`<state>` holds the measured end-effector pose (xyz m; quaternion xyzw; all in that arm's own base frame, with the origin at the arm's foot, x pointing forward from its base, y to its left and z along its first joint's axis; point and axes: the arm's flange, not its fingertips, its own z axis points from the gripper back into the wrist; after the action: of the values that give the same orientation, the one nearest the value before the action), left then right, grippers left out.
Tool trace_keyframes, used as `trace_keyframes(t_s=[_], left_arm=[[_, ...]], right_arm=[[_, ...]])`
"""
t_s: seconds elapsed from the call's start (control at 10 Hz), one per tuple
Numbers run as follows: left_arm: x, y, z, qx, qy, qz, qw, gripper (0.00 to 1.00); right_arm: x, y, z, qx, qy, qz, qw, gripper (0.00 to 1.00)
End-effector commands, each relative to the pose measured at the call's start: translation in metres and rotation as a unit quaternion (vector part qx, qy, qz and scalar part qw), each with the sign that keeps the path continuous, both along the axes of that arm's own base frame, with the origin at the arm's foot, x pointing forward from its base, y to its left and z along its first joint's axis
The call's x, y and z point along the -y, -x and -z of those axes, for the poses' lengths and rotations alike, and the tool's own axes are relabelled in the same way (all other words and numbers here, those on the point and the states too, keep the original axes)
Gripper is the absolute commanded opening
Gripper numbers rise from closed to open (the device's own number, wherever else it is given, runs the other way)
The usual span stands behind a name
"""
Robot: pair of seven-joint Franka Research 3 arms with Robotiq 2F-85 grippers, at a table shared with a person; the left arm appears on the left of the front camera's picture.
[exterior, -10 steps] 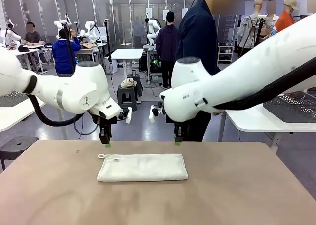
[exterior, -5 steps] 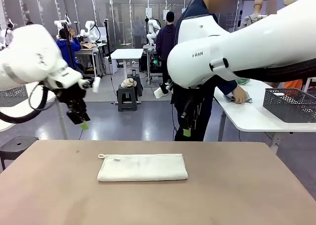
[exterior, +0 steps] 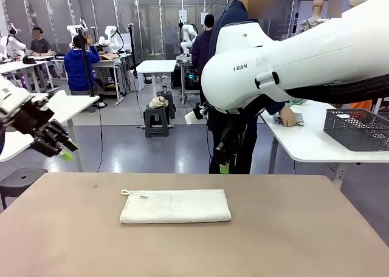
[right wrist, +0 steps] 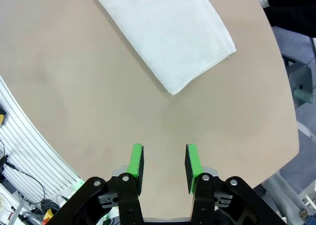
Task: Fold the towels and place them in the basket.
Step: When a person lays out a Towel with hook on the table, fold it in half twice.
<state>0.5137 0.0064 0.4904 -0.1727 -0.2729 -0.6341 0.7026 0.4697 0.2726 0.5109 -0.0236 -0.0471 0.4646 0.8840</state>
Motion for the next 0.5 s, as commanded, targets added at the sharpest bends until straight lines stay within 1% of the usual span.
trace_keyframes(t_s=[0.0,0.2,0.3,0.4], left_arm=[[-0.020,0.005,0.015,-0.006,0.041,0.031,0.999,0.60],[-0.025,0.000,0.019,-0.011,0.056,0.035,0.998,0.60],[-0.020,-0.003,0.019,-0.016,0.048,0.033,0.998,0.60],[-0.028,0.007,0.021,-0.007,0.039,0.025,0.999,0.60]], right_arm=[[0.003,-0.002,-0.003,0.002,0.003,0.001,1.000,0.44],[0.003,-0.002,-0.003,0.002,0.003,0.001,1.000,0.44],[0.003,-0.002,-0.003,0.002,0.003,0.001,1.000,0.44],[0.001,-0.001,-0.002,0.002,-0.001,0.001,1.000,0.44]])
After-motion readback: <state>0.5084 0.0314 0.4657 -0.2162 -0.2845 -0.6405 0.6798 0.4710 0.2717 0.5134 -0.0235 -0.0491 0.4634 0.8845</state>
